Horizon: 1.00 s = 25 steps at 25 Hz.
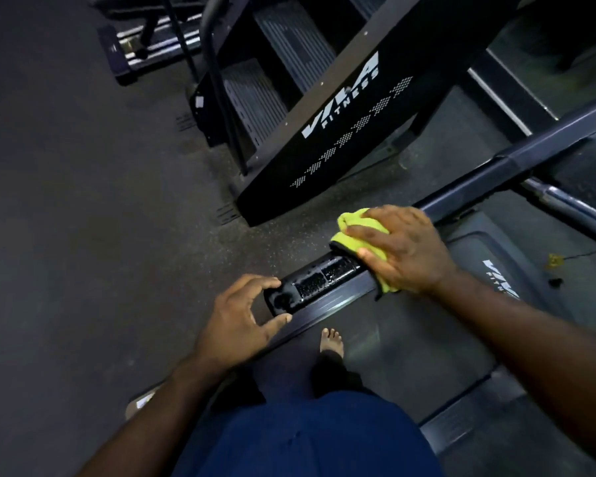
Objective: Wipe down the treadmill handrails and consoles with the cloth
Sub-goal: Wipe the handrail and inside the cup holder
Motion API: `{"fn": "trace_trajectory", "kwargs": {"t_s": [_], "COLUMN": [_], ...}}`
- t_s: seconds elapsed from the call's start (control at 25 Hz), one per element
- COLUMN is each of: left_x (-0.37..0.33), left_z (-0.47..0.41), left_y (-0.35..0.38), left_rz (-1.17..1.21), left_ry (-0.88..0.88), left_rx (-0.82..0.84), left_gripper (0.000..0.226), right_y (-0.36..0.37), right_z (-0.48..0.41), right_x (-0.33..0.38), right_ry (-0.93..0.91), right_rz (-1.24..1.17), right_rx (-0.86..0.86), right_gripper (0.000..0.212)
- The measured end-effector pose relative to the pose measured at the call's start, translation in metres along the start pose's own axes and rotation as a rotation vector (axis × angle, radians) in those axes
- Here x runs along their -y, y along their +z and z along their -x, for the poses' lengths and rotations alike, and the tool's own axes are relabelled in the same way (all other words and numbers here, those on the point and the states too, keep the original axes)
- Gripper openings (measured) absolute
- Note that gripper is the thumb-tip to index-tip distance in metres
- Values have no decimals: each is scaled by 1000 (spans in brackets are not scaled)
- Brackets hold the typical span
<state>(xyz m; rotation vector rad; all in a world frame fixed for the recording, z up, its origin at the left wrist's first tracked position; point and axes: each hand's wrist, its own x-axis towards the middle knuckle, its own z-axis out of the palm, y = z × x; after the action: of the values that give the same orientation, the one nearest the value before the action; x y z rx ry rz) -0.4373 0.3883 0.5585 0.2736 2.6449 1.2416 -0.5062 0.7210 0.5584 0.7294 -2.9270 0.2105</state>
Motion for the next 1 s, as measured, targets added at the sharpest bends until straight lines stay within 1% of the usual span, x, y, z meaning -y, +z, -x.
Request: {"fn": "trace_trajectory", "kwargs": {"t_s": [0.04,0.08,0.12,0.16,0.2,0.24,0.28,0.32,0.36,0.4,0.48,0.52,0.56,0.6,0.64,0.68,0.72,0.76,0.8,0.84,0.88,0.92,0.96,1.0], "left_x": [3,7,10,13,17,21,26,34,44,54,71,75,78,79,80,82,81,79,75,71,67,63,60,60], "left_z": [-3,-7,-10,-11,-12,-14,-17,-19,-22,-25,-31,-32,-34,-37,-41,-46,-50,-53,-57,-60,-63,-66,-70,-75], "left_y": [-5,-10,-14,-19,-25,-29,-32,-38,-43,-48,-59,-64,-70,-74,-76,-76,-74,-71,-68,-65,-64,-66,-68,-71], "left_rz": [-1,7,20,57,107,168,226,269,280,288,302,304,305,303,294,280,275,286,297,306,315,323,325,318], "left_ry": [-8,-6,10,23,36,39,35,29,18,0,-31,-30,-17,-1,15,44,74,95,111,128,151,176,202,229], "left_rx": [33,86,146,196,224,226,200,162,111,68,72,104,137,166,181,181,174,165,153,142,137,139,148,152], "left_gripper": [53,55,55,53,48,40,32,26,26,30,30,28,25,23,21,20,19,19,19,18,18,18,18,17], "right_y": [-1,0,3,5,10,17,23,27,30,31,25,22,17,10,6,10,16,23,30,37,39,37,32,29], "right_z": [-4,-7,-7,-11,-18,-25,-30,-29,-23,-19,-15,-18,-22,-28,-35,-44,-53,-58,-58,-51,-45,-39,-36,-36], "right_x": [-17,-25,-18,7,46,91,137,181,215,227,193,166,138,113,104,112,139,176,214,248,264,259,234,203], "right_ry": [31,176,390,611,780,848,826,743,644,546,380,366,422,537,661,786,905,974,987,920,804,657,550,526], "right_rz": [12,15,10,-28,-72,-111,-138,-167,-155,-131,-59,-2,33,47,23,4,-20,-39,-68,-80,-61,-45,-25,5], "right_rx": [-7,-49,-122,-215,-293,-314,-296,-250,-212,-178,-73,-18,-6,-41,-99,-172,-219,-245,-263,-268,-238,-185,-129,-95], "right_gripper": [44,42,39,36,35,33,33,33,33,34,37,38,37,35,33,31,29,28,27,26,26,27,29,31]}}
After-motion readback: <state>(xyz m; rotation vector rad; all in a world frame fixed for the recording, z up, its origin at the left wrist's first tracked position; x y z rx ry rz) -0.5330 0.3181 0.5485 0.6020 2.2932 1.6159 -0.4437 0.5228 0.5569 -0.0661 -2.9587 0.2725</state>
